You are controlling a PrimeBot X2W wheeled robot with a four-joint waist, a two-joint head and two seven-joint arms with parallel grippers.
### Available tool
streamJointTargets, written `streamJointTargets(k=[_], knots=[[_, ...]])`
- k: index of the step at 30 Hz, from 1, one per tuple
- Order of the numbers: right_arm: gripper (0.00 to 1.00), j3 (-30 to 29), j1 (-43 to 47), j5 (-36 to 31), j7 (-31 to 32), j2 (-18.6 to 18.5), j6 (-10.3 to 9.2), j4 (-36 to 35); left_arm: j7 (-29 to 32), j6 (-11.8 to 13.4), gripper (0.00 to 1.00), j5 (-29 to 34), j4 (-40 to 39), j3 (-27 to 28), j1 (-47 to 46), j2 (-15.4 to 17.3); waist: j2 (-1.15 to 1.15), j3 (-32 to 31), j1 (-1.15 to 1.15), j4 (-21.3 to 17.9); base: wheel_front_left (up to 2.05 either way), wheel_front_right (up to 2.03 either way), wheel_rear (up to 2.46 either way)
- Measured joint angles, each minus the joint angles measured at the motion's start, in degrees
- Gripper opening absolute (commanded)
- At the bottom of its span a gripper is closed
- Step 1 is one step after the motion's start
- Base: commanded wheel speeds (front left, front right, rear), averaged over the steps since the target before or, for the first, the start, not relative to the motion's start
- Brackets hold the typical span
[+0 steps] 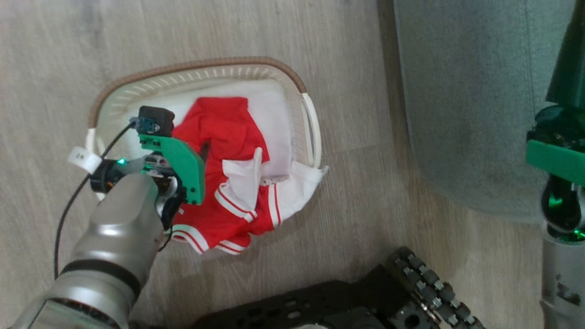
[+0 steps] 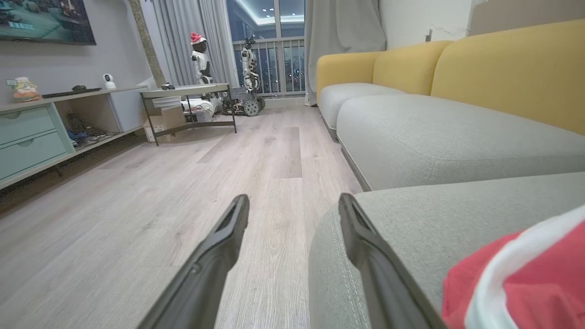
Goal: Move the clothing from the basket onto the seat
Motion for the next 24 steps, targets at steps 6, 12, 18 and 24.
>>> streamJointTargets(k=[6,12,18,24], knots=[[1.00,0.1,-1.2,-0.5,0.0,0.8,0.00,-2.9,3.5,-1.1,1.00,1.0,4.7,-2.1,-3.2,0.0,0.00,3.6,-0.01,-2.3,0.00,0.00,0.00],[1.00,0.3,-1.9,-0.5,0.0,1.9,0.00,-4.4,6.4,-1.3,1.00,1.6,6.6,-3.6,-4.6,0.5,0.00,6.9,0.00,-4.3,0.00,0.00,0.00],[1.00,0.6,-1.9,-0.6,0.0,2.3,0.00,-5.3,7.4,-1.4,1.00,2.1,7.1,-4.2,-4.9,1.0,0.00,9.5,0.00,-5.5,0.00,0.00,0.00],[1.00,1.2,-2.0,-0.8,0.0,2.8,0.00,-5.6,11.1,-1.4,1.00,2.5,7.5,-5.6,-6.3,2.0,0.00,11.6,-0.01,-6.7,0.00,0.00,0.00]])
